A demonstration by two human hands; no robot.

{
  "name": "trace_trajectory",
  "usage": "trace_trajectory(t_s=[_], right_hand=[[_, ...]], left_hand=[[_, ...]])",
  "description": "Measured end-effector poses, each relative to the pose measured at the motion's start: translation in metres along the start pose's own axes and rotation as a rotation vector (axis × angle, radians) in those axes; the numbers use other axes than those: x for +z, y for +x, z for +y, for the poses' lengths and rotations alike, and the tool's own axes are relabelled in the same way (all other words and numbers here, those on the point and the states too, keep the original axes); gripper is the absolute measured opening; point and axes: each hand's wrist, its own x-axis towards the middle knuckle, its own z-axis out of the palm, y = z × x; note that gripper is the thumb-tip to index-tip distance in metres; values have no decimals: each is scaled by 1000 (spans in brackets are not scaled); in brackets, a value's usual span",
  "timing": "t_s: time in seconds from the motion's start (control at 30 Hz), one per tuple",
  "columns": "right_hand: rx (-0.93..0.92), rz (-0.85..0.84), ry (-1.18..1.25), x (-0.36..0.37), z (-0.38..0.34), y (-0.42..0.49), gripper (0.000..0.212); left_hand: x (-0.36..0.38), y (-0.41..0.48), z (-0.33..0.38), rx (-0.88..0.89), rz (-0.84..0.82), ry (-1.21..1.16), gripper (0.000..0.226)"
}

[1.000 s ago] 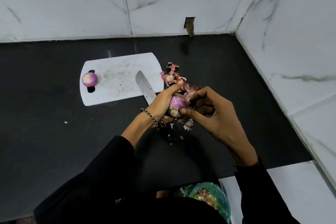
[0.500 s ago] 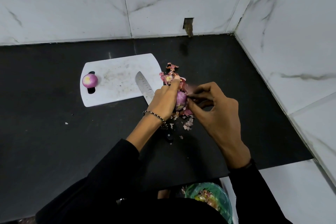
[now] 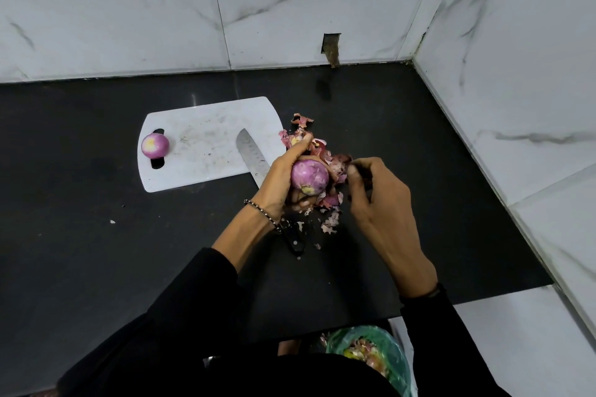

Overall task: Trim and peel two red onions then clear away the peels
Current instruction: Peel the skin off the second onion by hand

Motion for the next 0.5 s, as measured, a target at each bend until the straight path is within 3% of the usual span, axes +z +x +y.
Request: trace_trajectory(t_s=[0.17,0.27,0.33,0.43,0.5], right_hand=[[6,111,-78,-3,0,-2,23],[17,55,69,-3,2,-1,12],[12,56,145,-1,2,0,20],[18,87,145,1,-10,4,27],[110,28,294,4,-24,6,36]], left_hand=[[-4,9,-6,65,89,15,52],[-4,12,-9,110,132,114,49],[-2,17,-9,102,191,149,49],[2,19,-12,96,241,300,59],[6,17,-13,110,266,444,72]])
